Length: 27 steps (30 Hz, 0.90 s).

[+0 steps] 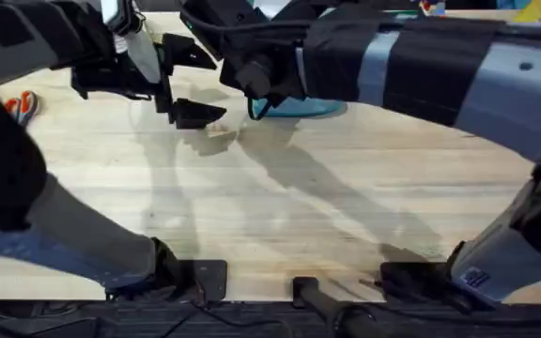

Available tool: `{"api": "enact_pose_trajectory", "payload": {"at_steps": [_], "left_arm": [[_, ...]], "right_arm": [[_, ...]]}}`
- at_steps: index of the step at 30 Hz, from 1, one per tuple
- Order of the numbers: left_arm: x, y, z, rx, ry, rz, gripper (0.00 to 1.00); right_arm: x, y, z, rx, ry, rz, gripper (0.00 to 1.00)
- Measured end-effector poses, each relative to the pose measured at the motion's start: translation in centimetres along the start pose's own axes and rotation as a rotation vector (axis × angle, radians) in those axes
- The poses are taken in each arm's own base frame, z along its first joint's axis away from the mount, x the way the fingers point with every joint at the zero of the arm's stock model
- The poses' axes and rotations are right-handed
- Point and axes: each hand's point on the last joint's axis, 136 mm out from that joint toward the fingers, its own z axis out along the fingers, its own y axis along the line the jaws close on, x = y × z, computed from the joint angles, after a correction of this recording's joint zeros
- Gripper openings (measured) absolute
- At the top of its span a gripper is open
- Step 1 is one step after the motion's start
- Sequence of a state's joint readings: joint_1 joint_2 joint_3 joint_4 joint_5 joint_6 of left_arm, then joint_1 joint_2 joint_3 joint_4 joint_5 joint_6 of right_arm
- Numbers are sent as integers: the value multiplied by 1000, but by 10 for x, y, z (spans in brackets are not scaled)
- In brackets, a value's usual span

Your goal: Unzip the bag, pick up the pens from the table one at a time and place them inside, then zip the bag closed.

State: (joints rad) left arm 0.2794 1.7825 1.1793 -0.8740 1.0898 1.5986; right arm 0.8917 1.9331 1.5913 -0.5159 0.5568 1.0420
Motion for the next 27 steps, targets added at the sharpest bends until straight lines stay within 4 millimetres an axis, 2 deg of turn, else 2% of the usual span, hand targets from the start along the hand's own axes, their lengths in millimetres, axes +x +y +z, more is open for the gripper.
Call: {"api": "enact_pose_trajectory", "payload": {"at_steps": [6, 14, 20, 27], "left_arm": [[8, 7, 13, 12, -84, -15, 993], [-5, 12, 42, 41, -124, 62, 993], [-12, 8, 66, 85, -136, 60, 994], [-16, 5, 84, 107, -93, 17, 986]], "right_arm": [[0, 0, 0, 0, 0, 0, 31], [0, 0, 0, 0, 0, 0, 31], [0, 0, 0, 0, 0, 0, 31], [0, 0, 0, 0, 0, 4, 31]]}}
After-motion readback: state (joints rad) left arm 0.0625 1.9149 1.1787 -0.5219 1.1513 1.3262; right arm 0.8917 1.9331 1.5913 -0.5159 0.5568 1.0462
